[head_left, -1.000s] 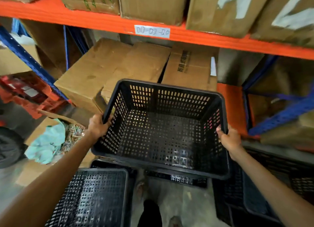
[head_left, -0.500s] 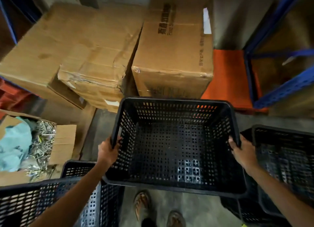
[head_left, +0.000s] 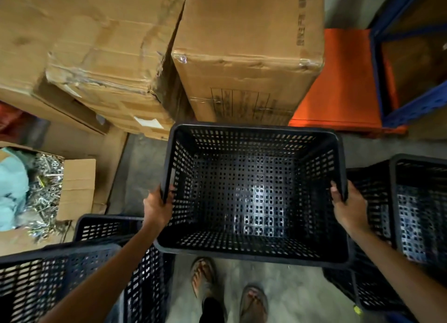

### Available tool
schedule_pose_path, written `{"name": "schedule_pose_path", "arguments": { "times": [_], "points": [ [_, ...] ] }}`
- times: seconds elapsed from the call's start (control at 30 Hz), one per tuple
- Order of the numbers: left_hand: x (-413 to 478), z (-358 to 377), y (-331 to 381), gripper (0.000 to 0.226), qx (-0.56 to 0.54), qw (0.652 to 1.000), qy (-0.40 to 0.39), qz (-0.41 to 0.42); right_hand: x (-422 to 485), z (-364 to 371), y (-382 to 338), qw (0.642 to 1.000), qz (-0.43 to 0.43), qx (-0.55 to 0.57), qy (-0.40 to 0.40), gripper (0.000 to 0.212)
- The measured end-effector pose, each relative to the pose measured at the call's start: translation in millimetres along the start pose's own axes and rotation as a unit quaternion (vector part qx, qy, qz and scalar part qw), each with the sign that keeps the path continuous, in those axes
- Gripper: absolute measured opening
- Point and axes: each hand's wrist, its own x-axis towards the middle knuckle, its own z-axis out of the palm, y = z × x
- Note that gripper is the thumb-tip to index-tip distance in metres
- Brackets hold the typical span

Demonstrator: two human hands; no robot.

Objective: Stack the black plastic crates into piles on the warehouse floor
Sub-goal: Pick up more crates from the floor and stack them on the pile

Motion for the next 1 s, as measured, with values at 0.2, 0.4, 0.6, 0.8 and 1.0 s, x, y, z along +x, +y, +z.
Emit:
{"name": "schedule_pose_path", "arguments": {
  "times": [0.2, 0.4, 0.6, 0.8, 1.0],
  "points": [
    [-8.4, 2.5, -10.4, 0.029, 0.016, 1.000, 0.000, 0.021, -5.0, 2.5, 8.1, 1.000, -0.010, -0.026, 0.001, 0.037],
    [-23.9, 12.9, -26.7, 0.030, 0.018, 0.999, 0.002, 0.043, -20.1, 8.1, 25.8, 0.997, 0.010, -0.082, 0.003, 0.044],
    [0.5, 7.4, -9.1, 0.031, 0.021, 0.998, 0.035, 0.057, 6.2, 9.1, 5.4, 0.989, 0.020, -0.148, 0.000, 0.062],
    [-6.5, 2.9, -16.2, 0.038, 0.020, 0.999, -0.016, 0.026, -31.3, 1.3, 14.2, 0.992, 0.035, -0.118, 0.000, 0.060],
    [-41.3, -3.0, -32.9, 0.043, 0.025, 0.999, -0.034, -0.005, -95.7, 7.2, 46.9, 0.991, 0.091, -0.098, -0.008, 0.058]
  ]
}}
